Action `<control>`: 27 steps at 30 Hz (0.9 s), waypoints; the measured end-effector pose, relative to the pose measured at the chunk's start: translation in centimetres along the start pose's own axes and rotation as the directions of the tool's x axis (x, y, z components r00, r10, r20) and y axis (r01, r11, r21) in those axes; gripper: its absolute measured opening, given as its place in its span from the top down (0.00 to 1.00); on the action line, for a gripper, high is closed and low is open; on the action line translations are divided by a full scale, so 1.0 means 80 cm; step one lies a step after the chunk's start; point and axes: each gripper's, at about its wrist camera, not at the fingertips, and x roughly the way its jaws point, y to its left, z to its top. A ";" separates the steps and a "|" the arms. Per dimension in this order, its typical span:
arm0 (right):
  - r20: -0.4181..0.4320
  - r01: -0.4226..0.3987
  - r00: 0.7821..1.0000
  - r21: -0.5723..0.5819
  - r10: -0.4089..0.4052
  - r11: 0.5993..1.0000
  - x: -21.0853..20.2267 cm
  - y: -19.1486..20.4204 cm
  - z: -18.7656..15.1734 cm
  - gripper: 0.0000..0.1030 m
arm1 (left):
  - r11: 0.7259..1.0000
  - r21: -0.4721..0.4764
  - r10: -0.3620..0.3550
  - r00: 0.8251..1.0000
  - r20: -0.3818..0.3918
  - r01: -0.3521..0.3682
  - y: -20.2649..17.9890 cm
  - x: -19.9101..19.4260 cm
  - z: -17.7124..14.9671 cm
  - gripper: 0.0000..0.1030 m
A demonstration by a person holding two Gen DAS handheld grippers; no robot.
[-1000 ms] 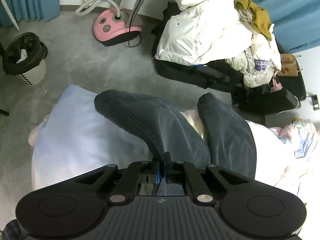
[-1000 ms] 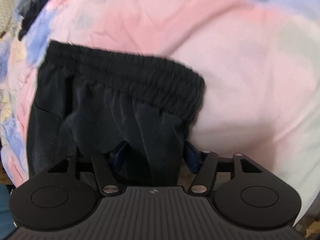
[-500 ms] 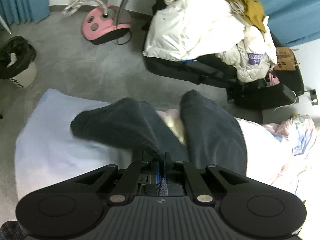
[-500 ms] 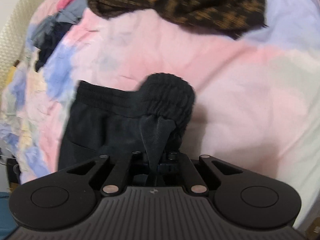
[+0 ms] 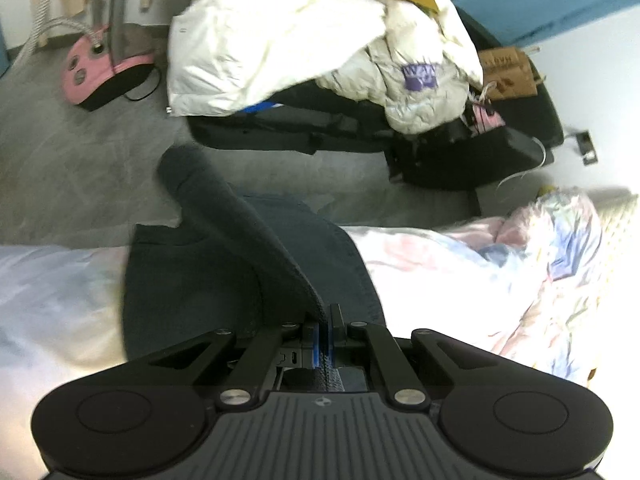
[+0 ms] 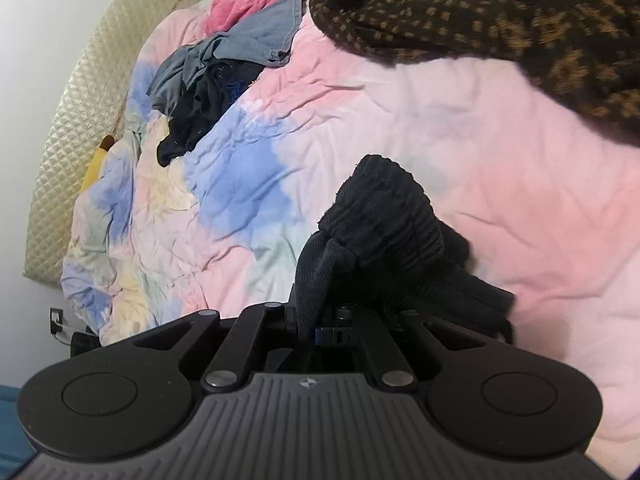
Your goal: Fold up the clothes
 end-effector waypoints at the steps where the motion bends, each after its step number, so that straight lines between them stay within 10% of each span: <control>1: 0.001 0.005 1.000 0.008 -0.005 1.000 0.010 0.002 0.001 0.95 | 1.000 0.008 0.010 1.000 -0.004 -0.010 -0.012 0.012 0.000 0.97; 27: -0.054 0.174 0.981 -0.162 -0.184 0.971 0.167 0.070 0.022 0.82 | 0.961 0.251 0.132 0.991 -0.032 -0.120 -0.174 0.186 -0.004 0.86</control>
